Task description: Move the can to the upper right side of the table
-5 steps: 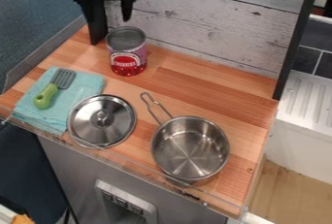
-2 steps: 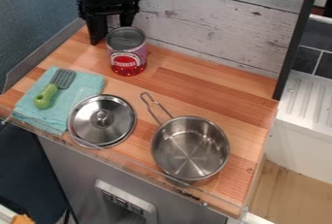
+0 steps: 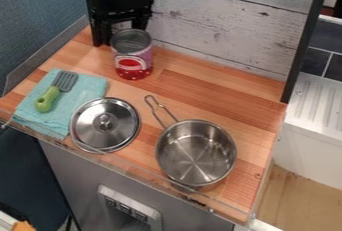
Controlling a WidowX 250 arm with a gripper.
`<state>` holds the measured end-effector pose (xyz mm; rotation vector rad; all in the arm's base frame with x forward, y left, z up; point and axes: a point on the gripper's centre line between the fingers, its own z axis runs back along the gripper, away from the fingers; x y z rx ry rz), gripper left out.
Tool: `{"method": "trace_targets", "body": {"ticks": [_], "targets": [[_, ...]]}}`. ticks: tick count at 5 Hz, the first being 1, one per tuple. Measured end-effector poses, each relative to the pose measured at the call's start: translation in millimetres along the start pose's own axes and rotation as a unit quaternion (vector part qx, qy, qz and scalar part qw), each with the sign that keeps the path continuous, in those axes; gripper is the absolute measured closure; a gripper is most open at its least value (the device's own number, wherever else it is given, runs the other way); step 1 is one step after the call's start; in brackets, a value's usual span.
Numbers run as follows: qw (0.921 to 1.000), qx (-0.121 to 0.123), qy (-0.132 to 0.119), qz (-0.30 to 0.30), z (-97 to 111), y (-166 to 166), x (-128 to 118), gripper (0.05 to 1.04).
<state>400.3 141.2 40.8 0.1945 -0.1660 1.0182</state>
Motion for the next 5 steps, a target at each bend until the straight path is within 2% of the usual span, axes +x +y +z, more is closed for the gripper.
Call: {"method": "trace_targets", "body": {"ticks": [1,2,4,5], "targets": [[0.9992,-0.004,0.036,0.017,-2.6,-15.2,-32.0,0.082],[0.9978,-0.009,0.056,0.034,2.8,-23.0,-57.6,0.082],[0.9962,-0.05,0.071,-0.002,24.9,-60.7,-130.2,0.082],[0.9935,-0.072,0.087,-0.013,32.2,-78.5,-156.8,0.082]]}}
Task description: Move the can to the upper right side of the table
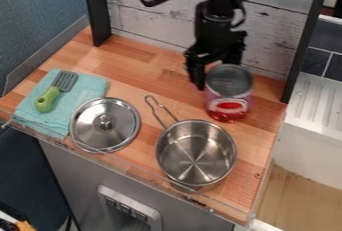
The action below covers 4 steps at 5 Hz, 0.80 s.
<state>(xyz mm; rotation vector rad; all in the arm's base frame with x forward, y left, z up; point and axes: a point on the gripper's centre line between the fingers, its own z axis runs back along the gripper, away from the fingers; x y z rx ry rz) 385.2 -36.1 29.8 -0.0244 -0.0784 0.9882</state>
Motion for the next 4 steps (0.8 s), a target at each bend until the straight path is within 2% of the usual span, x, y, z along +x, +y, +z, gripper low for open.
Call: {"method": "trace_targets", "body": {"ticks": [1,2,3,4], "targets": [[0.9991,-0.005,0.007,-0.04,0.4,-8.6,-16.7,0.082],[0.9926,-0.013,-0.015,-0.12,22.4,-9.6,-13.0,0.082],[0.9799,-0.034,-0.044,-0.192,55.3,-7.1,-0.2,0.082],[0.9662,-0.054,-0.049,-0.247,71.7,-3.6,6.3,0.082]]}}
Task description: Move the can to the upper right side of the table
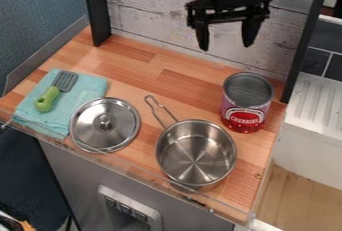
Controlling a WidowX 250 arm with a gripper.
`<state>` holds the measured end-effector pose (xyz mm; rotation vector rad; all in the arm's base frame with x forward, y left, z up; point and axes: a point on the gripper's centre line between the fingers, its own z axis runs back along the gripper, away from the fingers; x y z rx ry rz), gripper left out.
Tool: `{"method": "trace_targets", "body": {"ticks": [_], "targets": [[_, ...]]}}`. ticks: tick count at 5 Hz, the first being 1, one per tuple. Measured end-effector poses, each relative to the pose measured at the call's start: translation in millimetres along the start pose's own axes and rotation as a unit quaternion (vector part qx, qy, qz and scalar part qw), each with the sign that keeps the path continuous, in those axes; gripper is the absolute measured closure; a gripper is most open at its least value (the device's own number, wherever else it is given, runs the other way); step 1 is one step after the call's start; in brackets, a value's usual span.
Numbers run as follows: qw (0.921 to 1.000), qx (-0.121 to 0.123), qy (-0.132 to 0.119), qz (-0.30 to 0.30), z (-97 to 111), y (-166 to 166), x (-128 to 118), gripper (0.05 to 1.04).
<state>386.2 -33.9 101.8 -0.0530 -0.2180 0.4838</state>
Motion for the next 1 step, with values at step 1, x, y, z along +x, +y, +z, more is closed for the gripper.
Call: {"method": "trace_targets", "body": {"ticks": [1], "targets": [[0.9984,-0.009,0.028,-0.049,8.8,4.8,-2.1,0.082]]}}
